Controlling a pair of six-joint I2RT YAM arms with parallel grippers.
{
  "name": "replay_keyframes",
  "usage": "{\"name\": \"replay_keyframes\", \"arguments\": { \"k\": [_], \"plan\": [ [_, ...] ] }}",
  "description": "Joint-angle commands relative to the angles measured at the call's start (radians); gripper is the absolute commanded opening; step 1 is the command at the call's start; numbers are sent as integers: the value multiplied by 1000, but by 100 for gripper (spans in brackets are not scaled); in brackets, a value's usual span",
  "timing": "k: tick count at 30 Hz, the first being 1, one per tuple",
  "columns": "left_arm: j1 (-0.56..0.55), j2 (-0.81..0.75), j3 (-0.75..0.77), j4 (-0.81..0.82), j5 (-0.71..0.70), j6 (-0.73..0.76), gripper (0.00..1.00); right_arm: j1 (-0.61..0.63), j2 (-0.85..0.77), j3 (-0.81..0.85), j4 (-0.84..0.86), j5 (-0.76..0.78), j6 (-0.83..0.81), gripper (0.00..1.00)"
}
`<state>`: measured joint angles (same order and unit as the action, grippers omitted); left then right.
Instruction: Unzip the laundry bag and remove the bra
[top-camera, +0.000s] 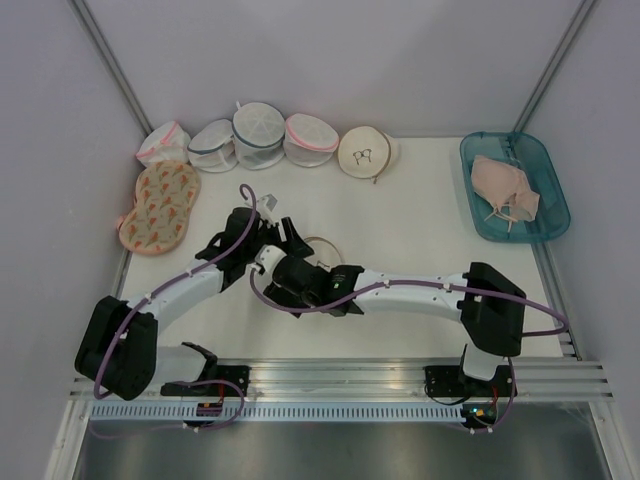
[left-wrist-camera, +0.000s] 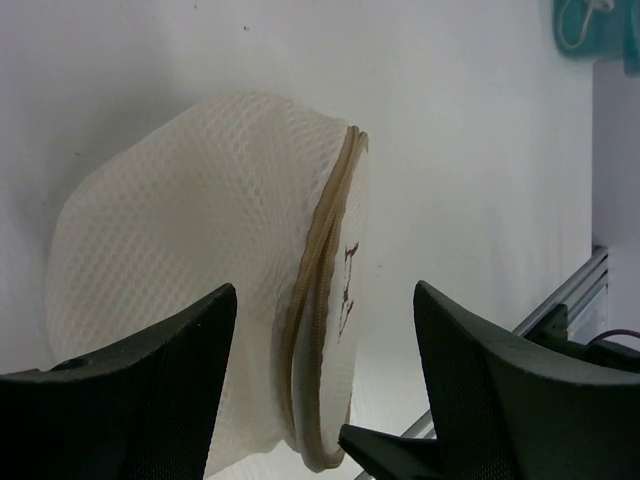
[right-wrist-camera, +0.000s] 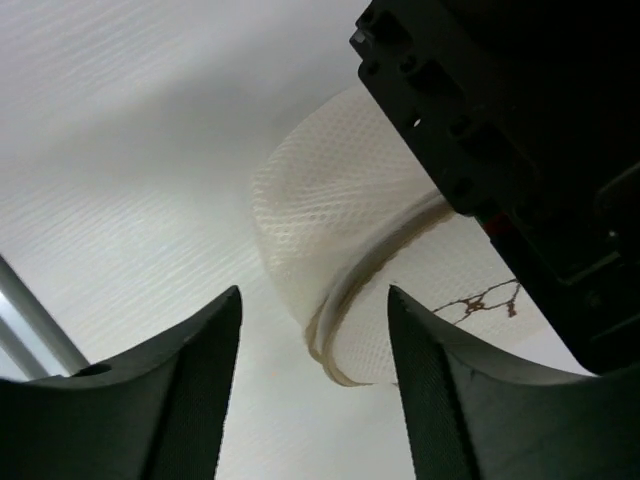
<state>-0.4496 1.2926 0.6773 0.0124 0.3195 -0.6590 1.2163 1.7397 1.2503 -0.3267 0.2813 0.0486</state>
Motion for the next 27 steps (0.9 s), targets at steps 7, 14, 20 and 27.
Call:
{"name": "replay_keyframes", "arguments": {
  "k": [7, 14, 20, 27],
  "plan": [
    [2, -24, 31, -107, -51, 156, 73, -6, -232, -77, 29, -175, 52, 74],
    [2, -4, 38, -108, -23, 167, 56, -78, -529, -192, 63, -113, 174, 73],
    [2, 30, 45, -120, -19, 167, 22, -104, -634, -242, 23, 12, 224, 71],
    [2, 48, 53, -149, -77, 144, 2, -127, -681, -290, 26, 25, 257, 70]
  ]
}}
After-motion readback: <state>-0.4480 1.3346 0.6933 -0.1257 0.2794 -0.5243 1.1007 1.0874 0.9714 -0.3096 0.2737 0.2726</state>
